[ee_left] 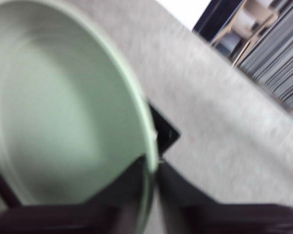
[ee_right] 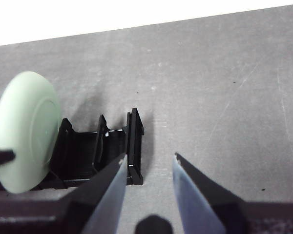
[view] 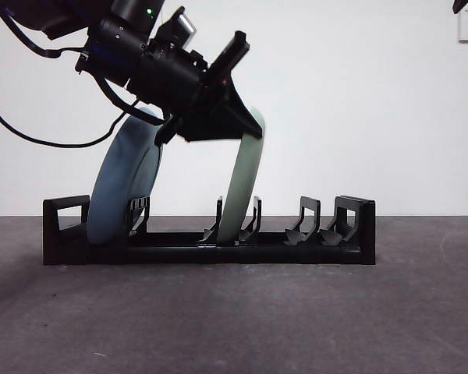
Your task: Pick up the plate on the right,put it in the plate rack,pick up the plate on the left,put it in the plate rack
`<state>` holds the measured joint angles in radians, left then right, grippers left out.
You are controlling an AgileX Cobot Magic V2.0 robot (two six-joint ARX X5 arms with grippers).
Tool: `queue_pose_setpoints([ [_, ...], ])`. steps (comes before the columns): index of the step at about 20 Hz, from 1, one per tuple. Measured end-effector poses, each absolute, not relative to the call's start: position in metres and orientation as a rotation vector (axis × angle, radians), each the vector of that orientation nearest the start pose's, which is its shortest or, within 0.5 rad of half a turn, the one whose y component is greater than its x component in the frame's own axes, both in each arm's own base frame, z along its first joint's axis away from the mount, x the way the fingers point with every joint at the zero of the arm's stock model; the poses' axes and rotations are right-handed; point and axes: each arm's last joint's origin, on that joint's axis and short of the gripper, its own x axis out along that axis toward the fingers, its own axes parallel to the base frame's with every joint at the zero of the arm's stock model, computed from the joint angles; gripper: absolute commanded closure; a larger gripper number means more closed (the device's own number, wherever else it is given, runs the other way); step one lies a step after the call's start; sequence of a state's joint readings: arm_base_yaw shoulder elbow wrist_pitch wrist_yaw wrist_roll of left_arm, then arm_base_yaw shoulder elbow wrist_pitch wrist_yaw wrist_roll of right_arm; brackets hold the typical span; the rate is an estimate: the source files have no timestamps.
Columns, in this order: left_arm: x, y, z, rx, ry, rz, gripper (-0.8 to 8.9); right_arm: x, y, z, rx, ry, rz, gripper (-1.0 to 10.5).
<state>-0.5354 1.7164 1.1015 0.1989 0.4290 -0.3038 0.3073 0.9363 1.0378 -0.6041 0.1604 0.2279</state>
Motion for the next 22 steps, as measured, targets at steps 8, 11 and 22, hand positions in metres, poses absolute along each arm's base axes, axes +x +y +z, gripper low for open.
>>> queue_pose_setpoints([
  [8,0.298,-0.211,0.226,-0.139,0.735,-0.920,5.52,0.184,0.055,0.348,0.106,0.555,0.139,7.9],
  [11,0.273,-0.209,0.260,-0.062,0.665,-0.944,5.52,0.183,0.057,0.346,0.090,0.582,0.202,7.9],
  [22,0.164,-0.119,0.367,0.257,0.404,-0.462,8.21,0.178,0.058,0.341,0.009,0.652,0.315,9.6],
])
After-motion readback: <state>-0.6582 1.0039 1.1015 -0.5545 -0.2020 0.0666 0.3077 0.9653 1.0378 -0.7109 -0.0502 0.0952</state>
